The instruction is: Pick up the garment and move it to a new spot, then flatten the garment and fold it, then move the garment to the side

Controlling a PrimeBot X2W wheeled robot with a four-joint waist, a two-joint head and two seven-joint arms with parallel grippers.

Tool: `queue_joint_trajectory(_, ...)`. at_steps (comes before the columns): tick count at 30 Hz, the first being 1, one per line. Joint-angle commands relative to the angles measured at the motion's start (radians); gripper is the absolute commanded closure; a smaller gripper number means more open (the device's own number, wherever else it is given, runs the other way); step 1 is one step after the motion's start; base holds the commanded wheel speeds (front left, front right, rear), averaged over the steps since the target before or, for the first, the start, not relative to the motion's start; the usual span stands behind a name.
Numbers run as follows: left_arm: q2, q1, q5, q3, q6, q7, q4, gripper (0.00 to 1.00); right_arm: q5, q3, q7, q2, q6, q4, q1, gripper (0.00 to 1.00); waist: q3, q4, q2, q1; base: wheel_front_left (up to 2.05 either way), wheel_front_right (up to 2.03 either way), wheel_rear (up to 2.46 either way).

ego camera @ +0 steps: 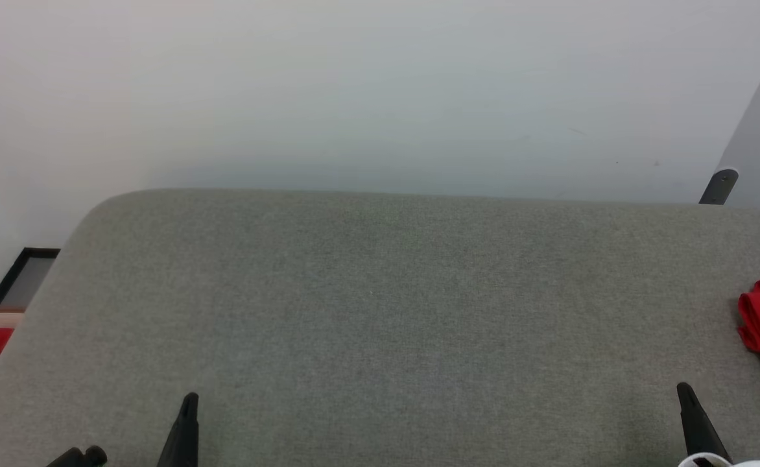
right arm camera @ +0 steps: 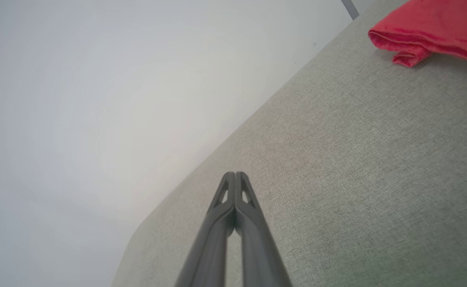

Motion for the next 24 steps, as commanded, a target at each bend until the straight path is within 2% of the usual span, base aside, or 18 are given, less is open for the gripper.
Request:
queue_joint_trajectory(1, 0.001, -0.027, -0.025, 0.006, -0.004, 0.005, -0.008, 1.00, 0.025, -0.006, 0.004, -0.001, 0.000, -0.008, -0.029, 1.00, 0.001, -0.001, -0.0001, 0.0000, 0.00, 0.00, 0.00)
queue_joint_trajectory(24, -0.026, -0.093, -0.264, 0.034, -0.006, 0.075, 0.020, 1.00, 0.262, -0.010, 0.051, 0.006, 0.000, 0.030, -0.094, 1.00, 0.020, -0.018, -0.0001, 0.0000, 0.00, 0.00, 0.00)
